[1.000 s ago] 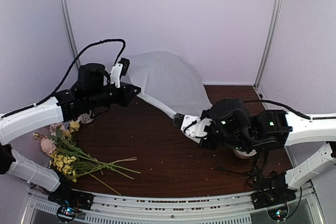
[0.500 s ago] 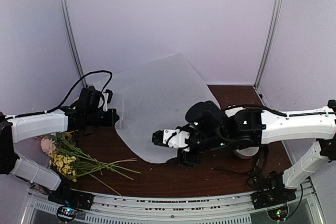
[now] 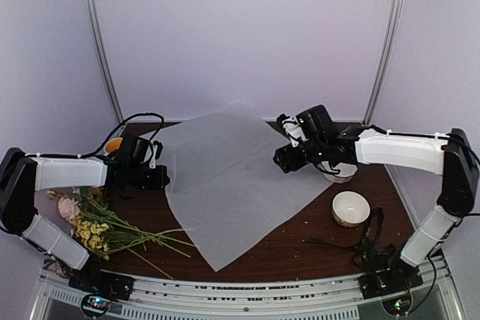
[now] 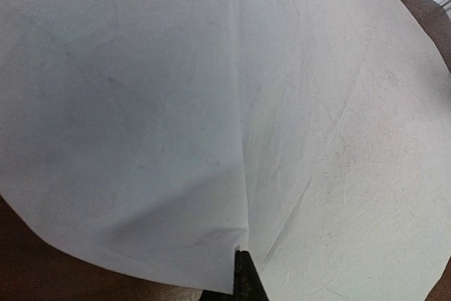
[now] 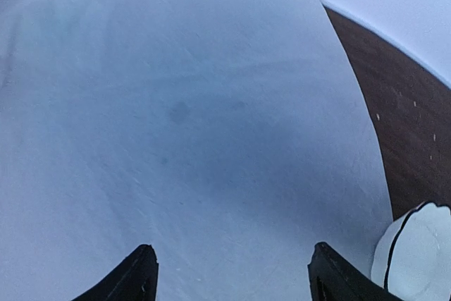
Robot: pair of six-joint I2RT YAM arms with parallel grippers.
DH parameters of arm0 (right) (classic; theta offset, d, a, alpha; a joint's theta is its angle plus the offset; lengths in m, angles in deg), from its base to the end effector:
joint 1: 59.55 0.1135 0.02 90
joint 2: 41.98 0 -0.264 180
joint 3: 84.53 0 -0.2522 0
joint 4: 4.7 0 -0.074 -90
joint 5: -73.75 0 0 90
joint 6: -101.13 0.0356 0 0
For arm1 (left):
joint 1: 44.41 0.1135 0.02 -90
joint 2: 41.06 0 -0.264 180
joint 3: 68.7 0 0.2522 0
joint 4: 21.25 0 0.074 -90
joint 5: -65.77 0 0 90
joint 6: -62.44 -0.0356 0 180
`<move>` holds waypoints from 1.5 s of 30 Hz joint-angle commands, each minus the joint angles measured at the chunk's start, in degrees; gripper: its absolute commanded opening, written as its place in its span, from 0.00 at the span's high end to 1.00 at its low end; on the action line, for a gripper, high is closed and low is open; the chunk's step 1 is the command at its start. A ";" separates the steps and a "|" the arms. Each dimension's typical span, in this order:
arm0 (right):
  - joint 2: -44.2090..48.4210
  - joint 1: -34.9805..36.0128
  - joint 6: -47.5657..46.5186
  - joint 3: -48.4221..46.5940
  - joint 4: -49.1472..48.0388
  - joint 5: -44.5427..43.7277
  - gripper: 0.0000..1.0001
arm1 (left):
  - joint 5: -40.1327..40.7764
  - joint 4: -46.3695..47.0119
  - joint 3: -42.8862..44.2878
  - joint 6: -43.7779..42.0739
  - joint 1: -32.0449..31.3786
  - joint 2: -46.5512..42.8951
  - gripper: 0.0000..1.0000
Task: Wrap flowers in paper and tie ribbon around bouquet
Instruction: Unfold the folded wrapping paper at the center of the board, then pick up the fake flower from the corner of the board.
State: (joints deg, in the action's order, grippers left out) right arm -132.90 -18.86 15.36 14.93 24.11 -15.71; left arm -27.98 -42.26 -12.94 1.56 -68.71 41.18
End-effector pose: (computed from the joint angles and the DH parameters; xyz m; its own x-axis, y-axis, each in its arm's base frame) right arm 0.2707 0.2332 0.2628 -0.5263 -0.3553 -0.7725 -0.6203 0.7818 0.0631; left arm 0.2580 -0.1190 0.1819 -0.8064 -0.1687 -0.5668 0.0670 0.9262 -0.3710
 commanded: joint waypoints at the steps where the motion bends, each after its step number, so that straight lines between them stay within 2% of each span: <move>1: -7.81 -1.05 4.20 -3.46 8.92 -9.26 0.25 | -4.46 2.99 -2.27 0.66 0.24 1.23 0.88; 4: -10.45 -1.09 3.91 -3.27 10.27 -13.24 0.25 | -1.84 0.90 -3.05 0.47 0.22 -0.26 0.75; 8: -13.55 -1.05 2.88 -3.28 13.10 -18.79 0.24 | 6.31 -6.14 -1.33 -0.16 0.22 -5.27 0.43; 10: -14.07 -0.97 2.19 -3.11 13.67 -19.34 0.25 | 10.29 -9.18 0.25 -0.64 0.29 -8.00 0.35; 14: -13.03 -0.01 -0.79 -3.53 12.93 -15.79 0.28 | 15.14 -13.61 2.14 -0.67 0.17 -11.47 0.34; 17: -11.52 3.83 -4.17 -5.44 11.69 -11.44 0.31 | 18.00 -16.57 3.05 -1.46 0.18 -12.37 0.33; 21: -12.25 12.14 -7.73 -11.18 6.76 3.18 0.39 | 20.28 -17.47 4.18 -2.83 0.14 -13.68 0.29; 26: -20.80 22.90 -6.67 -23.84 1.83 20.45 0.46 | 20.48 -18.06 8.20 -5.61 0.26 -12.59 0.19; 30: -31.04 27.75 -8.42 -35.84 8.03 17.28 0.53 | 18.04 -17.39 8.97 -6.10 0.33 -12.45 0.16; 34: -37.83 29.57 -10.27 -44.74 16.05 14.68 0.57 | 18.51 -17.24 8.22 -6.44 0.85 -13.90 0.15; 37: -39.84 30.23 -11.48 -46.17 18.31 11.80 0.57 | 17.90 -16.79 7.25 -6.09 1.78 -15.33 0.14; 45: -46.05 31.58 -13.87 -49.21 20.74 11.78 0.53 | 14.49 -14.64 5.39 -4.59 3.59 -16.90 0.13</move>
State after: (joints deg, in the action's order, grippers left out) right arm -176.39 11.54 4.08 -30.69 42.14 -2.49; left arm -11.72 -59.61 -7.31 -3.22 -65.62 24.13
